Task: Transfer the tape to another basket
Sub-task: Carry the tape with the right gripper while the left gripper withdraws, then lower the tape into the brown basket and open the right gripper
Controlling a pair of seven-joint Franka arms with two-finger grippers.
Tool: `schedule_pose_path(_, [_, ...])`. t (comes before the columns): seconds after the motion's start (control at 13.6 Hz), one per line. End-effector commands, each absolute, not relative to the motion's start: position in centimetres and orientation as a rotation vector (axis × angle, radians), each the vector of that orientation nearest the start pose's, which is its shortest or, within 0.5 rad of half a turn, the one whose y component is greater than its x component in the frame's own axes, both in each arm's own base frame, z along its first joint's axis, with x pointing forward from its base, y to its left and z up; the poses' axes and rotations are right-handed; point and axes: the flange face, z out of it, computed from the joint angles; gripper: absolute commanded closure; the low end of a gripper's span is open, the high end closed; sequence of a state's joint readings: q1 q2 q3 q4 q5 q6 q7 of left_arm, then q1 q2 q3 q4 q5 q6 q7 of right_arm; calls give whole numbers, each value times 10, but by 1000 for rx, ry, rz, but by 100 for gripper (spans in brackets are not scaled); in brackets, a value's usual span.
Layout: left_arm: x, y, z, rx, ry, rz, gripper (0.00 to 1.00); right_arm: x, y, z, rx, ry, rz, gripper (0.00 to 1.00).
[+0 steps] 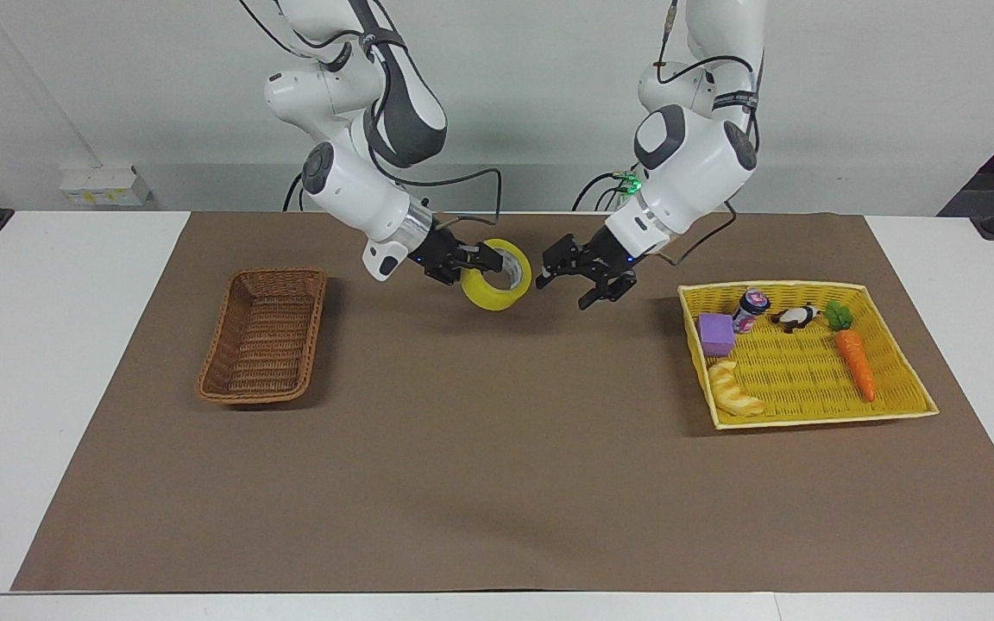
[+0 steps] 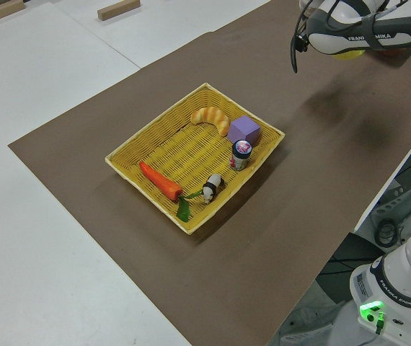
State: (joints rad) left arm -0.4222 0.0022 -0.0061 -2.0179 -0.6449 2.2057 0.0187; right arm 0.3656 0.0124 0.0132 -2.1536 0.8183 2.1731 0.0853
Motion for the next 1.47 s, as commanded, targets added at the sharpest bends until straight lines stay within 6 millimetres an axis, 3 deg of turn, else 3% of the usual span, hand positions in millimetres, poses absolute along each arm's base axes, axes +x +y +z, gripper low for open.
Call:
schedule_pose_path(0.0, [523, -210, 509, 2715, -250, 53, 0, 507, 197, 429, -2470, 215, 215, 100])
schedule_pose_path(0.29, [548, -136, 556, 2967, -305, 105, 0, 528, 139, 458, -2479, 126, 245, 100])
schedule_pose_path(0.51, [565, -84, 614, 3096, -343, 236, 0, 535, 81, 467, -2458, 56, 254, 100])
schedule_pose_path(0.74, [560, -58, 664, 3110, -408, 176, 0, 535, 31, 466, -2452, 11, 240, 100])
schedule_pose_path(0.88, [551, -49, 687, 3115, -401, 150, 0, 533, -4, 463, -2493, -17, 218, 100])
schedule_pose_path(1.25, [536, -36, 702, 3143, -382, 98, 0, 530, -86, 461, -2667, -160, 176, 100])
schedule_pose_path(1.4, [525, -29, 708, 3140, -363, 93, 0, 528, -104, 459, -2757, -240, 201, 100])
